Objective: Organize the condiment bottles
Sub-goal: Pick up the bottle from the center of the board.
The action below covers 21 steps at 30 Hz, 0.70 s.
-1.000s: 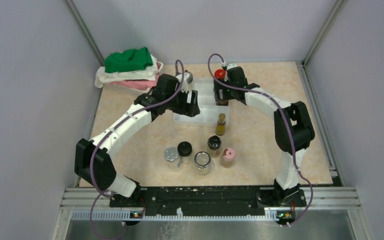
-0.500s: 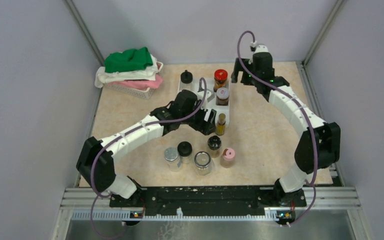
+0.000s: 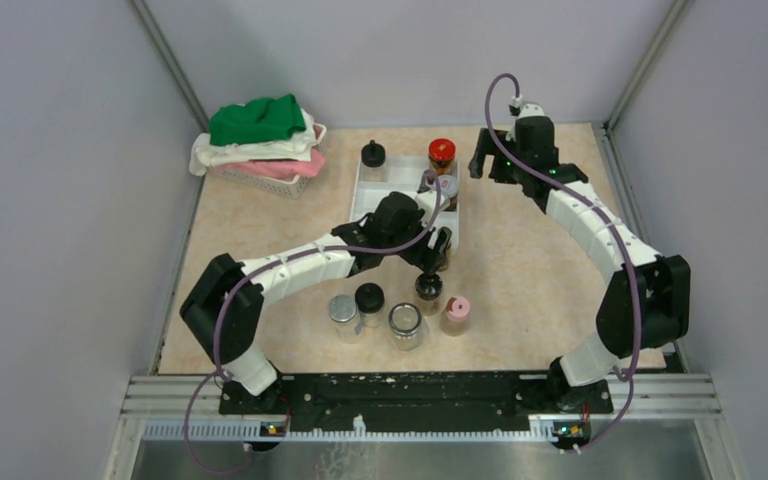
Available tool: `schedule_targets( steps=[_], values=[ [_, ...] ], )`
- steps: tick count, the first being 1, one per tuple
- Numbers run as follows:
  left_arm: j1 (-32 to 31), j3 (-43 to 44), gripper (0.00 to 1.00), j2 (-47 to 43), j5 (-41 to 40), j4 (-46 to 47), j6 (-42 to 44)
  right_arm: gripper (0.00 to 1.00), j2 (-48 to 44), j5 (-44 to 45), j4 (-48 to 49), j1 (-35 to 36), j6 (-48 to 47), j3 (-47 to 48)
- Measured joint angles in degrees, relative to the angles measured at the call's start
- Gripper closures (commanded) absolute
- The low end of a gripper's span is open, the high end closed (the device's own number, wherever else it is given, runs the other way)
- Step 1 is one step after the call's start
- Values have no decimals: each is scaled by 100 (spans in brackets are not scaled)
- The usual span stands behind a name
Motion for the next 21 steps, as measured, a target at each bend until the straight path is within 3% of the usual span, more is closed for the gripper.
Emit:
schedule_targets(
  steps=[5,11,21],
  values=[
    [-70,205,17,192,-42,188,9,11,-2,-79,33,-46,0,-129],
    [-125,531,28,389,-103,409,24,11,-2,-131,76,-96,2,-313],
    [-127,772,29,726,-122,516,42,12,-4,-339,210,-216,20,-498]
  ],
)
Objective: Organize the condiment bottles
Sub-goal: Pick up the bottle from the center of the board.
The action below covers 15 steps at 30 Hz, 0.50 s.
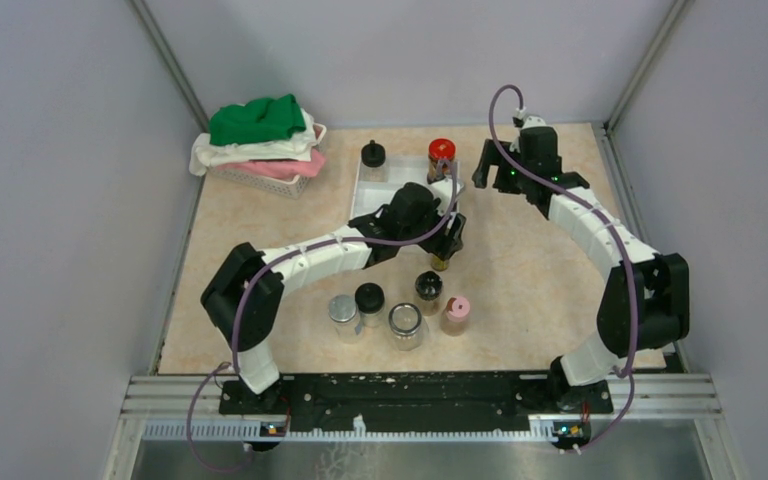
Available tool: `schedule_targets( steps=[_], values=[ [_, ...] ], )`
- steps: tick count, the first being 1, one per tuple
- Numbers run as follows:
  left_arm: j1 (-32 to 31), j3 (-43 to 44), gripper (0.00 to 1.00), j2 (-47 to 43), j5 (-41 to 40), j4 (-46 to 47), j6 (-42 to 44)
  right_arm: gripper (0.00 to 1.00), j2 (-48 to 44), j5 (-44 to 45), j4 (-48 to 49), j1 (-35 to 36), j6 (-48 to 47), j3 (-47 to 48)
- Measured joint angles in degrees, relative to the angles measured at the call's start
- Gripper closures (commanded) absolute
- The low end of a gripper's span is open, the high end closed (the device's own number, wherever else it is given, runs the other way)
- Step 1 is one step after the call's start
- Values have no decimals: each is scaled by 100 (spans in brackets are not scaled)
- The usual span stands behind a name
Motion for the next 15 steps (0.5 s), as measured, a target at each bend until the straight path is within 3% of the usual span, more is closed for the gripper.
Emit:
schedule_targets(
  steps=[3,7,15],
  values=[
    [0,0,38,13,-2,-2,-4,12,-2,-35,11,-61,0,-85],
    [2,4,58,22,-63,9,-15,12,-2,-85,11,-96,0,-127],
    [-11,216,75,214,-232,57,20,12,-9,-151,48,-111,-4,-201]
  ],
)
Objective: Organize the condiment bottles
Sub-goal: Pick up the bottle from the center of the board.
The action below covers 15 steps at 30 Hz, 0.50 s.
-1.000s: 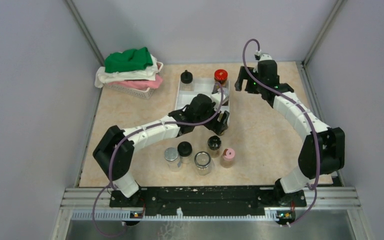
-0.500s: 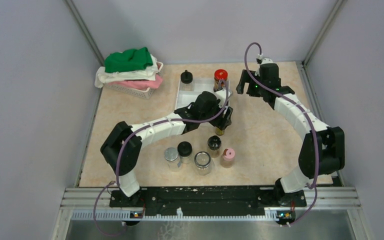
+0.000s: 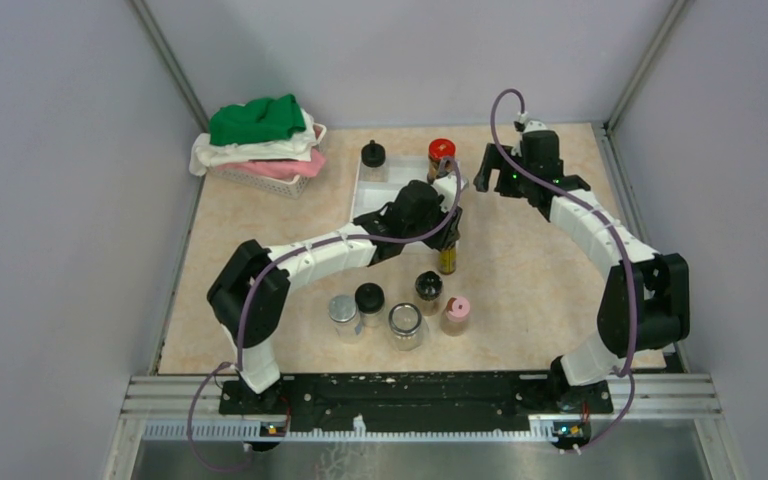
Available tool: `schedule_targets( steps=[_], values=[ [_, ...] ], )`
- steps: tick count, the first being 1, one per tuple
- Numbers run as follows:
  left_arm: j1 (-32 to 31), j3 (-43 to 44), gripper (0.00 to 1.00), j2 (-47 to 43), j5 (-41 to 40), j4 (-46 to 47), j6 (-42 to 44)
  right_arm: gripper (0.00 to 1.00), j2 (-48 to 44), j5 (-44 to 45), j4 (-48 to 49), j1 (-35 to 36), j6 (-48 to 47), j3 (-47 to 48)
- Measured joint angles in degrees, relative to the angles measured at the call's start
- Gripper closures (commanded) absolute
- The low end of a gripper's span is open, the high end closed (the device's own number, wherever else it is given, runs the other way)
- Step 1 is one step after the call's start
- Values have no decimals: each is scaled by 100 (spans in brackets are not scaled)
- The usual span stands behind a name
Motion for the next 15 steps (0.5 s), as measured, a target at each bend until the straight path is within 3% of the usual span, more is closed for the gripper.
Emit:
schedule_targets(
  steps=[15],
  values=[
    [9,857,75,-2,-525,-1161,402,13,-107,-116,81,-59,4,-260]
  ],
)
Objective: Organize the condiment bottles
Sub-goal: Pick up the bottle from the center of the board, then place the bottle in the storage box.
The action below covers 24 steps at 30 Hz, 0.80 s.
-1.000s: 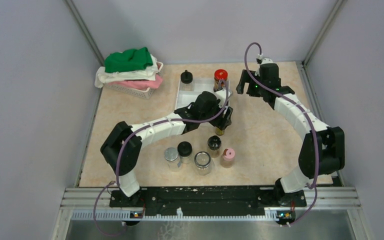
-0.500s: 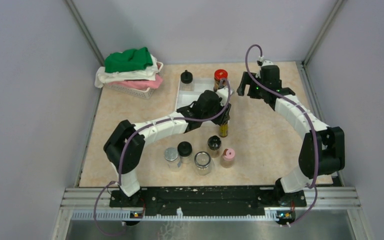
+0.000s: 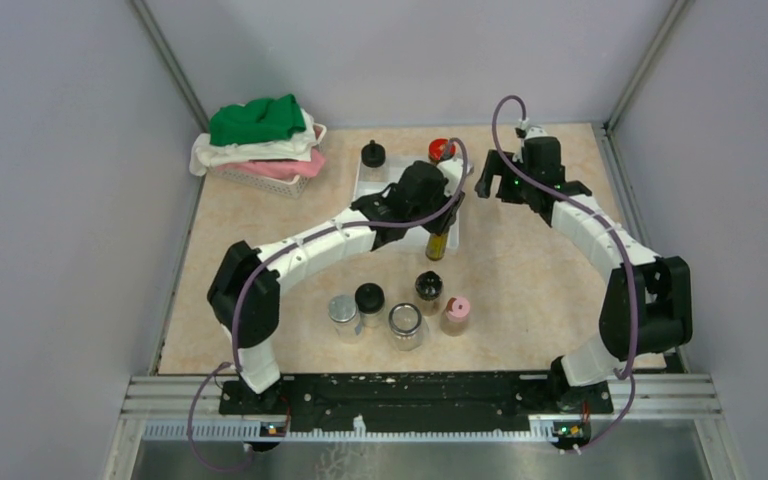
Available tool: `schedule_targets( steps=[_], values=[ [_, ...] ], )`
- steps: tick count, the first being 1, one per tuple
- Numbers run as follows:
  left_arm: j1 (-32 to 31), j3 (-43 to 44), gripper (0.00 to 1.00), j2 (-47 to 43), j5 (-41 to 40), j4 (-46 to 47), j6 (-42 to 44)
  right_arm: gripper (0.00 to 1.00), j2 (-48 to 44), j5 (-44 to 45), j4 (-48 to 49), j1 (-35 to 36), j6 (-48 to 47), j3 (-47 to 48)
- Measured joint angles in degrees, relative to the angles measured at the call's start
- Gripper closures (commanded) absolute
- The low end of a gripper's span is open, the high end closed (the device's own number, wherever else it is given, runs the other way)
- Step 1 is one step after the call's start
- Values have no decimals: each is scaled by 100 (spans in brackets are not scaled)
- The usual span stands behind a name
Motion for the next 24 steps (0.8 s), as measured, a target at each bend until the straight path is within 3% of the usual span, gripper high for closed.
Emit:
schedule_targets(
  steps=[5,16,24],
  values=[
    [201,791,76,0,-74,-258,251,13,-52,-15,4,0,2,-109],
    [1803,2581,76,723,57,-319,398,13,-162,-42,107,-81,4,-280],
    [1912,2896,76,1633,448,-391,398,13,-160,-81,195,-114,2,-452]
  ],
)
